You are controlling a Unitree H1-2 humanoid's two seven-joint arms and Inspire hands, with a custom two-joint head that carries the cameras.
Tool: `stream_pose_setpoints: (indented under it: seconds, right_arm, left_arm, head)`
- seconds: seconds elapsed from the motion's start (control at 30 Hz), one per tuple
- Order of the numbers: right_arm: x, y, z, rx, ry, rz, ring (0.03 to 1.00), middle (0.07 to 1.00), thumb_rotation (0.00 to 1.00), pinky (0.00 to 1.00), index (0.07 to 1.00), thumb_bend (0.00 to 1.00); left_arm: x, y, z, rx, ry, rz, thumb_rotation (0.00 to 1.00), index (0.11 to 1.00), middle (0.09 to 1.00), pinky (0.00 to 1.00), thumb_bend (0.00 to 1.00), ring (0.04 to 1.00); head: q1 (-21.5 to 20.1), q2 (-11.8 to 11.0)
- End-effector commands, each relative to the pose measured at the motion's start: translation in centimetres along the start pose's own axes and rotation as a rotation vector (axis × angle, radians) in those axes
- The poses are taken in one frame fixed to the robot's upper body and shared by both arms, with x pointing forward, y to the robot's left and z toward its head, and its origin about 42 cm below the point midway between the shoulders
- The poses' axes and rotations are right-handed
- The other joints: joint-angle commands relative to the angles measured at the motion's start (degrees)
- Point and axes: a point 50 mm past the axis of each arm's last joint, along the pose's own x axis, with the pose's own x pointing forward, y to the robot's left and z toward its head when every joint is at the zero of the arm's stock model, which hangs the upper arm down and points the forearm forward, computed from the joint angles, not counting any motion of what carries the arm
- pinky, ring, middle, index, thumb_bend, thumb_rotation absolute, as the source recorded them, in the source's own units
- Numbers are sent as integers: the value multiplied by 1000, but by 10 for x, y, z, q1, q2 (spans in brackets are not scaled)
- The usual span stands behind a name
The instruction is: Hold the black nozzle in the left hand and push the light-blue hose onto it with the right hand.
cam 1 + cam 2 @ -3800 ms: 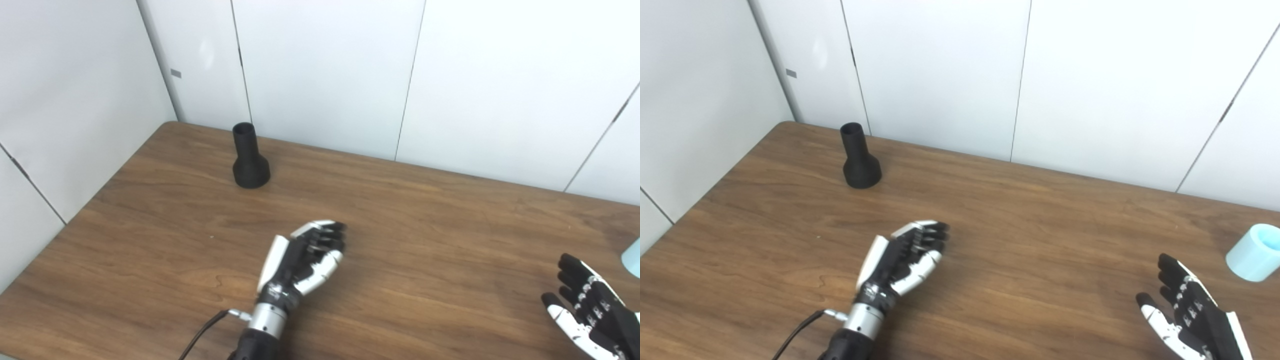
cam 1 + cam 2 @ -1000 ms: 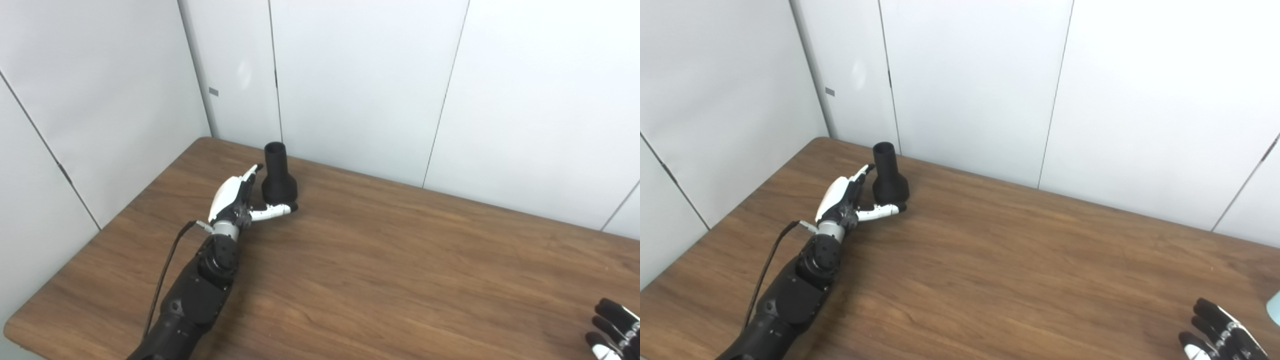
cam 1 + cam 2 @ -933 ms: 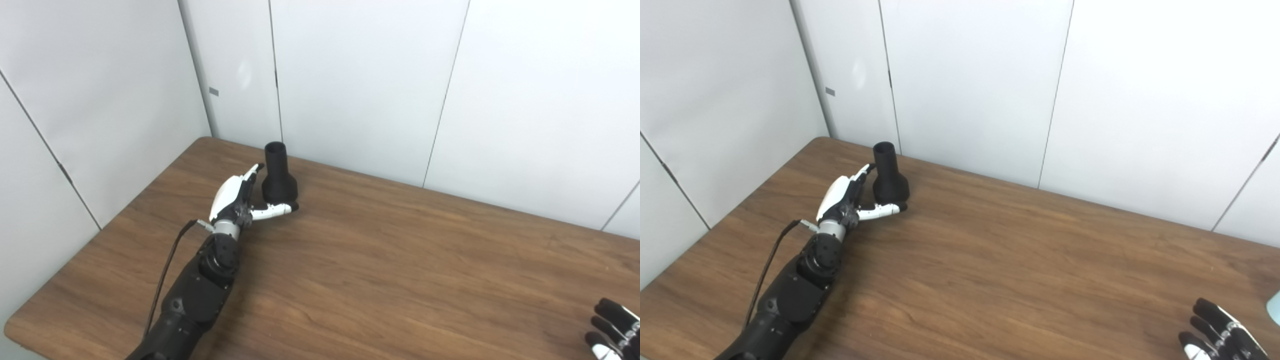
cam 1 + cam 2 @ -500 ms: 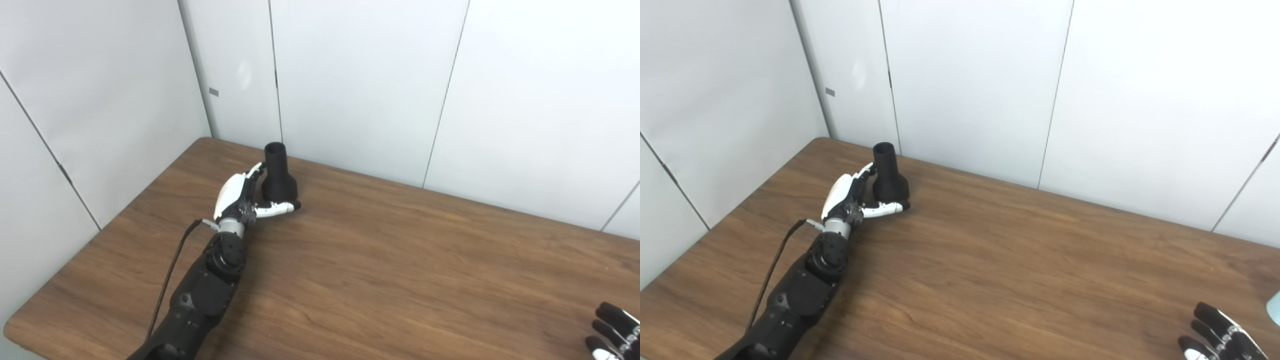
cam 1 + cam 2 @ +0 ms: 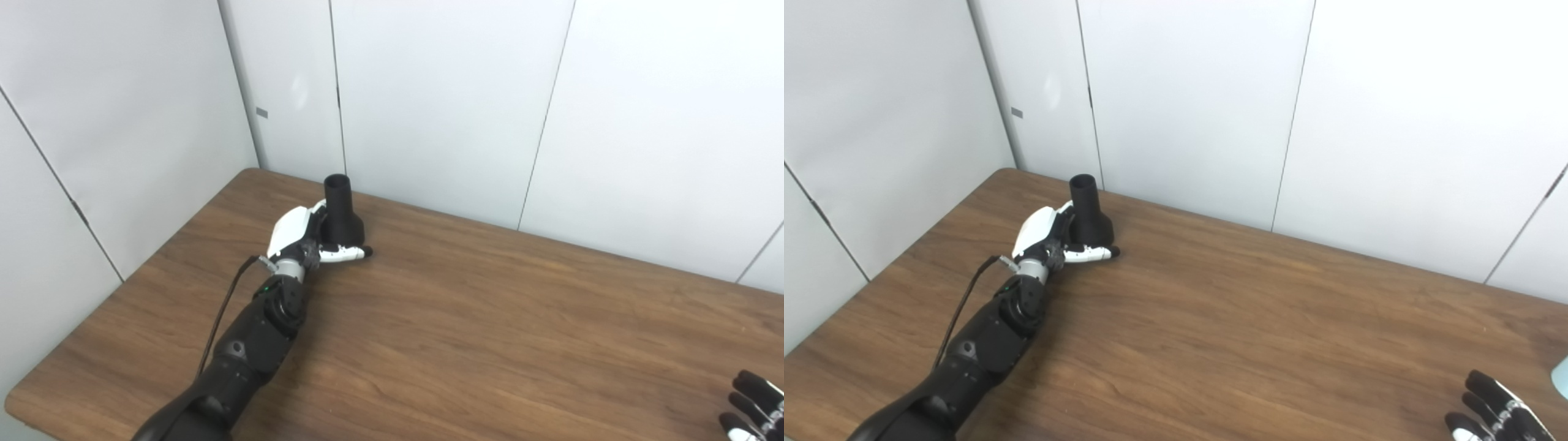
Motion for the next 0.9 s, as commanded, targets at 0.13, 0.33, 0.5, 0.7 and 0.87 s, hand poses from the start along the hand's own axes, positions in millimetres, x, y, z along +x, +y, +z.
stream_pose_setpoints:
  seconds: [0.13,0.33,0.5,0.7,0.87]
  right_arm:
    - [0,-5,16,-23,-68,-1,839,829,9,745,767,190]
    - [-2,-5,16,-23,-62,-3,852,838,0,777,780,188]
    - [-3,-5,16,-33,-64,-1,856,841,0,787,784,185]
    - [-2,-5,17,-31,-59,-4,862,848,0,803,792,179]
    - [-2,-4,18,-39,-55,-5,863,848,0,817,791,179]
  left_arm:
    - [-3,-11,-11,55,23,-31,349,871,843,1000,1000,857]
    - [0,-16,-15,104,31,-31,373,848,819,995,1000,844]
    - [1,-19,-19,123,6,0,331,791,764,962,1000,788]
    - [-4,-18,-16,136,-52,33,233,737,771,937,961,770]
    - [-10,-17,-19,148,-188,57,108,641,669,851,849,688]
  head:
    - [-1,4]
    - [-3,6]
    - [-3,6]
    - [-4,8]
    - [-4,7]
